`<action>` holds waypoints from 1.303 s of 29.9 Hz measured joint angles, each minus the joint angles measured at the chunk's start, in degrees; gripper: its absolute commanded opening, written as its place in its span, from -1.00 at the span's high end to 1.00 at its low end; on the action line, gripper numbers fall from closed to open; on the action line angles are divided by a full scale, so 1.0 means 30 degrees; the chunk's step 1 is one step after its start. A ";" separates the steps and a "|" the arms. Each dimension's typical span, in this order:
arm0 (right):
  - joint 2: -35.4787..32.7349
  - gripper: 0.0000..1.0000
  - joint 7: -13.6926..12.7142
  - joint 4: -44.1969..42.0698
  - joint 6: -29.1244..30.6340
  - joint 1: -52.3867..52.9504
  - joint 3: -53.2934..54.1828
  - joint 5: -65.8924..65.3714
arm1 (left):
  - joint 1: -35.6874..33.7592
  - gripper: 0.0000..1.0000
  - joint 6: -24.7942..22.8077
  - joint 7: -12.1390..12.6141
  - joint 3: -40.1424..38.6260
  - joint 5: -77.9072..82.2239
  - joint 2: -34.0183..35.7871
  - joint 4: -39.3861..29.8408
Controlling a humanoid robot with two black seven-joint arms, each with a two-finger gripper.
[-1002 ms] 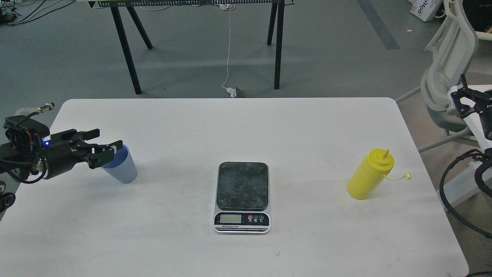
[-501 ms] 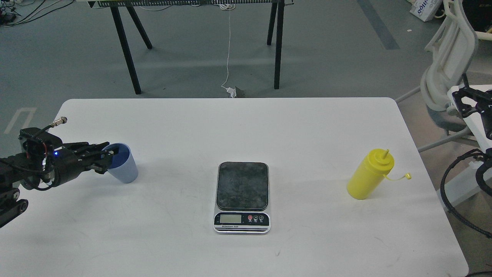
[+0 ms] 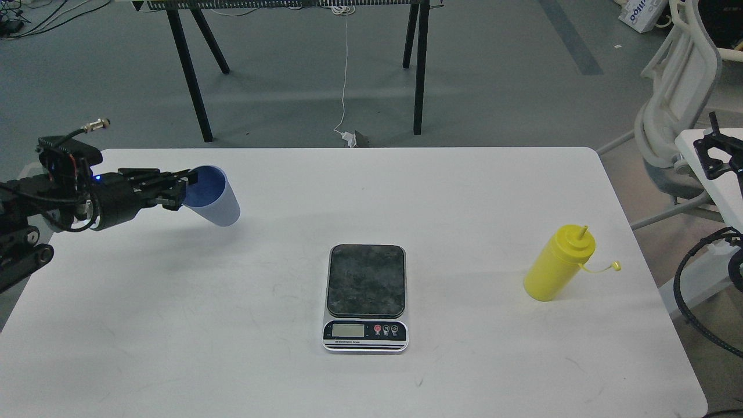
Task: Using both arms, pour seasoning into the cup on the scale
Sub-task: 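Carry the blue cup with the left gripper onto the scale, then release the cup and retract the left arm away from the scale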
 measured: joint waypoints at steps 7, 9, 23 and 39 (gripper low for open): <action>-0.0453 -0.99 -0.0001 0.0012 0.0000 -0.0250 0.0301 0.0000 | -0.3085 0.91 -0.3344 0.0726 0.0062 0.0126 -0.0456 -0.5817; -0.0625 -0.99 -0.0001 0.0018 0.0000 -0.0315 0.0331 0.0000 | -0.3537 0.90 -0.4273 0.1473 0.0076 0.0433 -0.1596 -0.6343; -0.1061 -0.99 -0.0001 0.0024 0.0000 -0.0827 0.0755 0.0029 | -0.3244 0.87 -0.5796 0.3843 0.2268 0.4407 -0.7195 -0.4060; -0.1089 -0.99 -0.0001 0.0052 0.0000 -0.0865 0.0997 0.0030 | -0.2779 -0.03 -0.5803 0.3882 0.2267 0.4958 -0.7458 -0.3659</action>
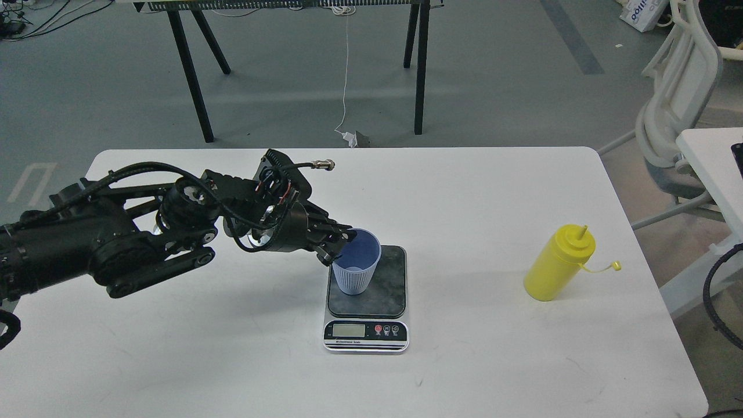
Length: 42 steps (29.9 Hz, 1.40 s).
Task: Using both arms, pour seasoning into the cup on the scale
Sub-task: 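Release the cup and retract the left arm away from the scale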
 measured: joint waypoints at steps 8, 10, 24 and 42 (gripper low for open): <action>-0.0190 -0.99 0.0000 0.0000 0.0000 -0.0072 -0.0001 0.0000 | -0.0015 -0.57 0.0181 -0.0013 -0.0411 -0.0940 0.0042 -0.0178; -0.0268 -0.99 0.0000 0.0000 0.0000 -0.0152 -0.0012 0.0000 | -0.0060 -0.63 0.0266 -0.0021 -0.0716 -0.1439 0.0061 -0.0179; -0.1364 -0.99 -0.0222 0.5902 0.0000 -0.8255 0.0829 0.2644 | 0.0005 -0.99 0.0465 -0.0278 -0.6404 -1.5513 0.0151 0.1618; 0.4359 -0.98 -0.0194 1.2430 0.0000 -1.5407 -0.0238 0.0751 | 0.2549 -0.99 -0.2260 -0.1963 -1.1466 -4.0443 0.0737 0.8231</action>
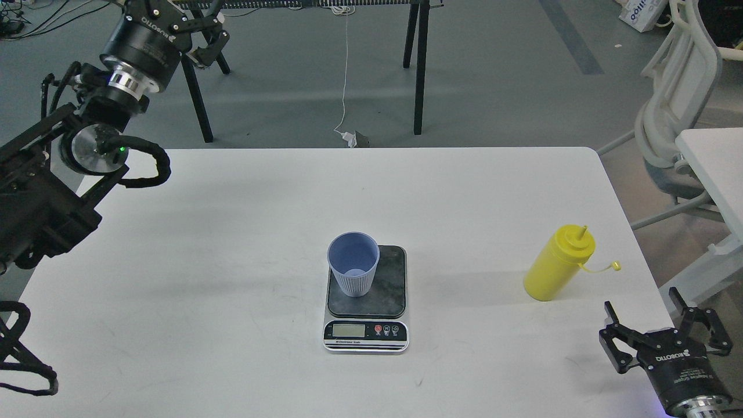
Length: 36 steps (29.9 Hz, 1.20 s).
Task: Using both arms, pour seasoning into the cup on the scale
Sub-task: 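Release the cup and retract the left arm away from the scale, then grasp the yellow squeeze bottle with the right gripper and lift it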
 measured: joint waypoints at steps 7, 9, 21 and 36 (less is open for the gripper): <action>0.1604 -0.97 -0.0012 -0.0442 0.0000 0.0903 -0.0713 -0.0164 | 0.2391 -0.99 -0.0054 0.3366 -0.3870 -0.2440 0.0494 0.0158; 0.1879 -0.97 -0.0012 -0.0755 0.0000 0.1316 -0.0765 -0.0164 | 0.2679 -0.99 -0.0054 0.3615 -0.4189 -0.2527 0.0495 0.0159; 0.3196 -0.97 -0.0011 -0.3333 0.0000 0.4624 -0.2233 -0.0144 | 0.3158 -0.99 0.0015 0.3636 -0.4410 -0.2607 0.0550 0.0158; 0.3409 -0.88 0.0136 -0.4592 0.0000 0.6082 -0.2199 -0.0134 | 0.3334 -0.99 -0.0017 0.3605 -0.4410 -0.2547 0.0610 0.0158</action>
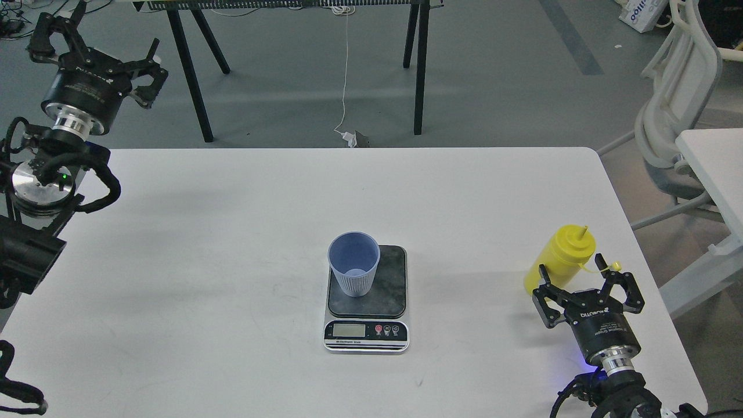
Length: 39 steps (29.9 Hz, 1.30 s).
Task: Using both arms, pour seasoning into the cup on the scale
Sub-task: 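Grasp the yellow squeeze bottle with the right gripper and lift it, then move the bottle over the cup and tip it nozzle down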
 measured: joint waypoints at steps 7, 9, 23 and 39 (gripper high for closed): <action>0.0482 -0.51 0.0054 -0.0860 0.0000 0.0987 -0.0224 0.0000 | 0.0000 -0.99 0.0005 0.0081 0.0015 0.0110 0.0038 -0.0001; 0.0530 -0.26 0.0060 -0.1007 0.0000 0.1184 -0.0248 -0.0002 | -0.0001 -0.99 0.0005 0.0122 0.0027 0.0137 0.0050 0.0000; -0.3883 0.34 0.0276 0.1761 -0.0001 0.2184 0.1366 -0.3914 | -0.0089 -0.99 -0.0032 0.0084 -0.0518 0.0063 0.0411 -0.0254; -0.8639 0.38 0.0425 0.4122 -0.3242 1.2104 -0.4900 -1.4490 | 0.0026 -0.99 -0.0026 0.0090 -0.0906 0.0055 0.0820 -0.0297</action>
